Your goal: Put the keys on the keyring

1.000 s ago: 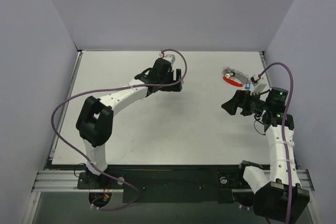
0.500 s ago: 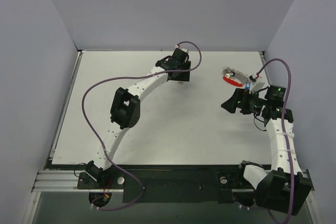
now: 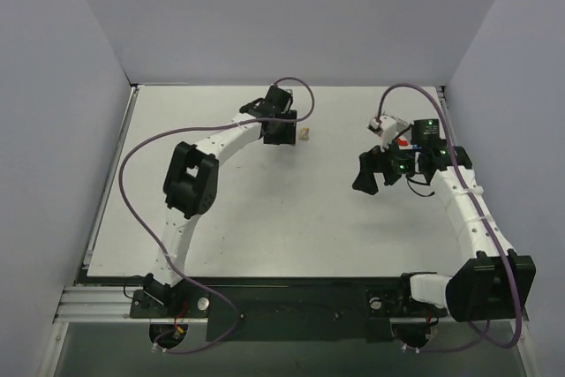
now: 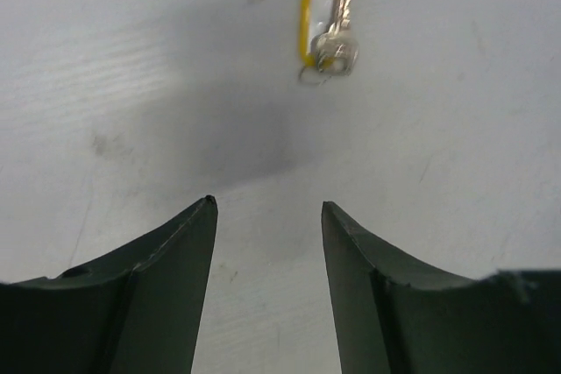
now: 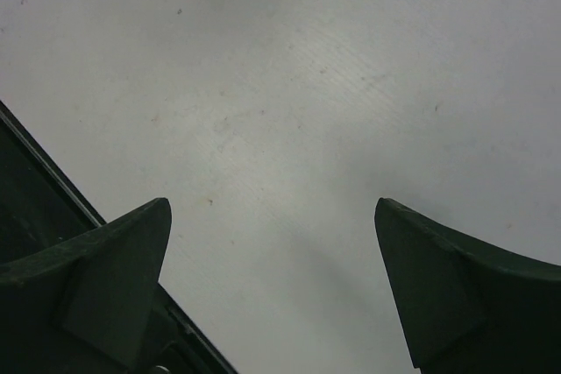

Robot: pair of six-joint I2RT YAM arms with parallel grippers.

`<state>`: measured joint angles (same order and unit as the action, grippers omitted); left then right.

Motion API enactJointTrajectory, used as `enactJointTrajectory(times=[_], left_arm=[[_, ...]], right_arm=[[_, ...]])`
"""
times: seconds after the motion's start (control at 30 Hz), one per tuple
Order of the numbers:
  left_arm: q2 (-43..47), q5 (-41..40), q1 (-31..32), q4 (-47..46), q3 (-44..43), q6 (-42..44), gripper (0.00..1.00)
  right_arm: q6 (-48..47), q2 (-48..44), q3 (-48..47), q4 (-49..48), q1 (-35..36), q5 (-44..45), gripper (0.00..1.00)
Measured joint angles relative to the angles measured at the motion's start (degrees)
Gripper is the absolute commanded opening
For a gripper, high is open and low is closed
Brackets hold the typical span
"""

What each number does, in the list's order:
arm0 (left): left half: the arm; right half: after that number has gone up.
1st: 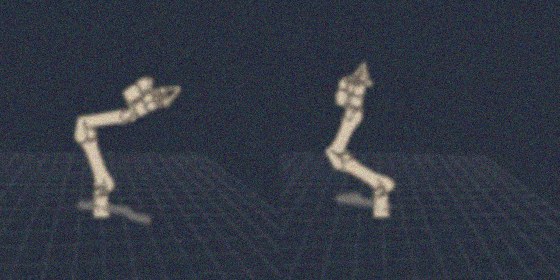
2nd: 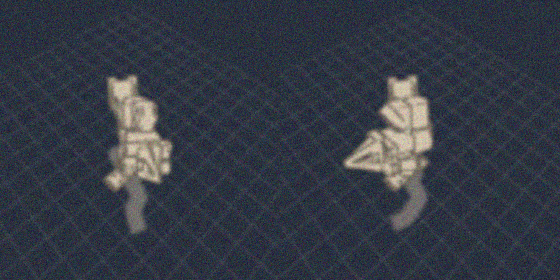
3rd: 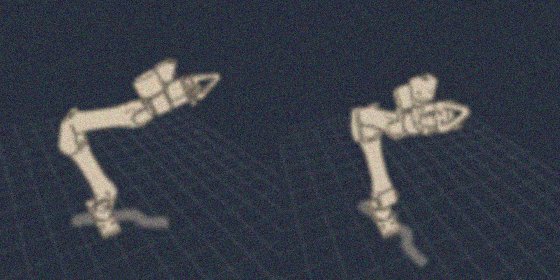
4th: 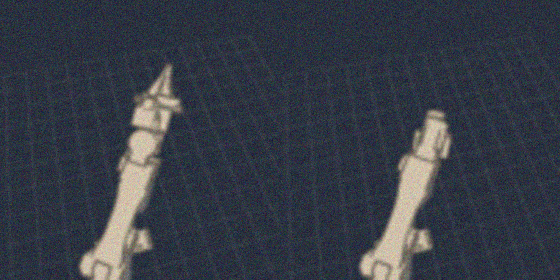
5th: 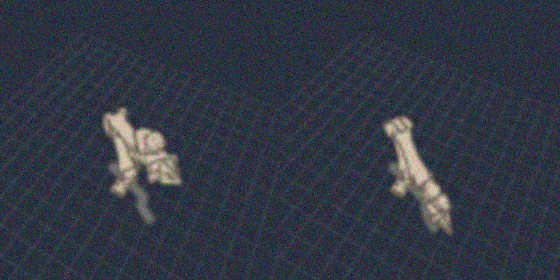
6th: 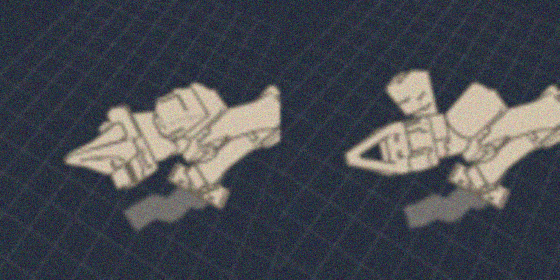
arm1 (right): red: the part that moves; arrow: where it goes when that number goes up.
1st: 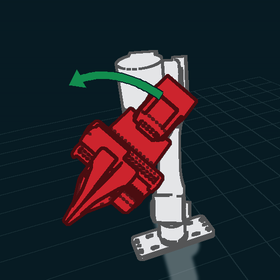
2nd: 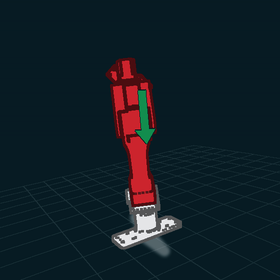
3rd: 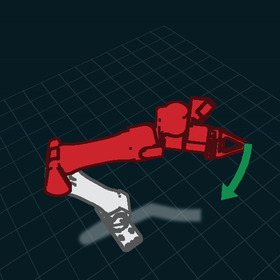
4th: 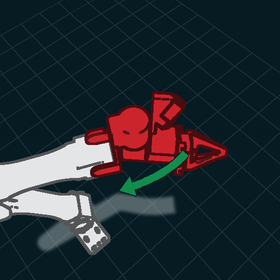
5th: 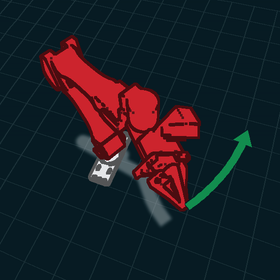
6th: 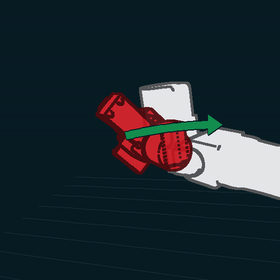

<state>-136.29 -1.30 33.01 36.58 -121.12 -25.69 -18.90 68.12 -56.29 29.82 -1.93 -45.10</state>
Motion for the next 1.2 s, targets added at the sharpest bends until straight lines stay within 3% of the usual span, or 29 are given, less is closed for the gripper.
enactJointTrajectory(times=[0.1, 0.23, 0.47, 0.6, 0.83, 1.2], left_arm=[[12.17, 0.13, -1.57, -4.79, 17.25, 0.66, 0.77], [31.95, 0.42, -4.35, -12.85, 37.31, 0.92, 0.88], [64.15, 4.15, -15.12, -23.96, 60.41, 0.61, 0.92], [75.87, 7.23, -22.23, -24.76, 71.69, 0.55, 0.92], [87.12, 11.13, -23.98, -18.21, 81.29, 0.46, 0.92], [95.06, 11.87, -24.13, -16.46, 83.93, -2.78, 0.92]], right_arm=[[-12.09, 5.42, -7.72, 3.98, 8.28, 3.8, 0.95], [-28.46, 12.02, -15.54, 7.04, 13.88, 9.05, 0.95], [-40.3, 30.93, -32.92, 8.28, 20.02, 16.83, 0.95], [-44.87, 39.1, -39.06, 8.09, 21.49, 18.64, 0.88], [-51.67, 51.12, -48.06, 7.72, 23.54, 22.56, 0.79], [-59.14, 64.15, -65.96, 12.15, 24.15, 19.71, 0.5]])
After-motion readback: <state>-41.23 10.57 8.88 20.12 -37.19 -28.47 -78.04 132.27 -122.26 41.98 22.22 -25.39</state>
